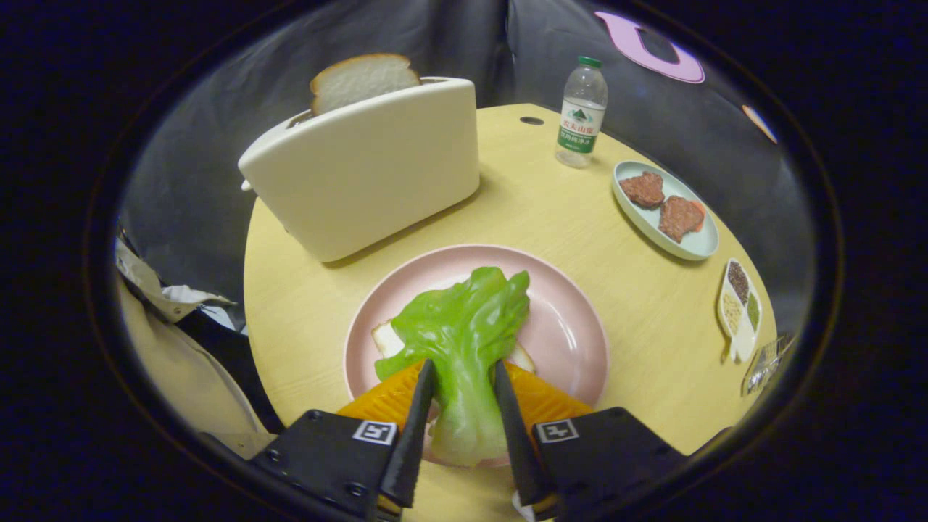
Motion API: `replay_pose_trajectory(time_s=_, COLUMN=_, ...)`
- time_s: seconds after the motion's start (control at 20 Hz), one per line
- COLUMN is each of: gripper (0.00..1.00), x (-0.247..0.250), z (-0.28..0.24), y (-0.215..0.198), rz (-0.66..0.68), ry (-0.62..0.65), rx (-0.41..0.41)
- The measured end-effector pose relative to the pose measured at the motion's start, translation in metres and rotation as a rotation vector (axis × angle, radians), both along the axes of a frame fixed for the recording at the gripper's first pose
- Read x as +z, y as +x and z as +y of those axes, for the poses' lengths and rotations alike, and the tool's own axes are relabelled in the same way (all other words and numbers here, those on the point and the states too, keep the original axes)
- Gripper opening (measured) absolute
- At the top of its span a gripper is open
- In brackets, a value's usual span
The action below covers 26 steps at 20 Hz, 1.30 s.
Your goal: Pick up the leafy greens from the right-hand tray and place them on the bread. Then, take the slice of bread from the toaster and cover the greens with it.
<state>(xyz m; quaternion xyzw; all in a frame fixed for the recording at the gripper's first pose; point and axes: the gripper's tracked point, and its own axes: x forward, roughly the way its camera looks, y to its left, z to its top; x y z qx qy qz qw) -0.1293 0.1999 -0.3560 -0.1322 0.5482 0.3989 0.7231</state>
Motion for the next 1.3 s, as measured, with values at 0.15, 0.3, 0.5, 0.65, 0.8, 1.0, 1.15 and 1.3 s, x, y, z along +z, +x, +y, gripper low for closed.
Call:
replay_pose_trajectory(time_s=0.15, gripper=0.61, x=0.007, z=0.001, y=0.0, rz=-0.014, ry=0.001, rx=0.003)
replay_pose_trajectory(time_s=0.3, gripper=0.75, x=0.019, z=0.003, y=0.003, rz=-0.044, ry=0.001, rx=-0.014)
replay_pose_trajectory(time_s=0.5, gripper=0.93, x=0.051, z=0.016, y=0.015, rz=-0.084, ry=0.02, rx=-0.044)
replay_pose_trajectory(time_s=0.65, gripper=0.98, x=0.083, z=0.037, y=0.029, rz=-0.116, ry=0.062, rx=-0.066)
replay_pose_trajectory(time_s=0.8, gripper=0.98, x=0.106, z=0.053, y=0.043, rz=-0.144, ry=0.064, rx=-0.072)
replay_pose_trajectory(time_s=1.0, gripper=0.98, x=0.135, z=0.079, y=0.058, rz=-0.168, ry=0.061, rx=-0.055)
replay_pose_trajectory(time_s=1.15, gripper=0.98, x=0.155, z=0.104, y=0.071, rz=-0.158, ry=0.083, rx=-0.065)
replay_pose_trajectory(time_s=1.3, gripper=0.98, x=0.168, z=0.124, y=0.086, rz=-0.147, ry=0.095, rx=-0.084)
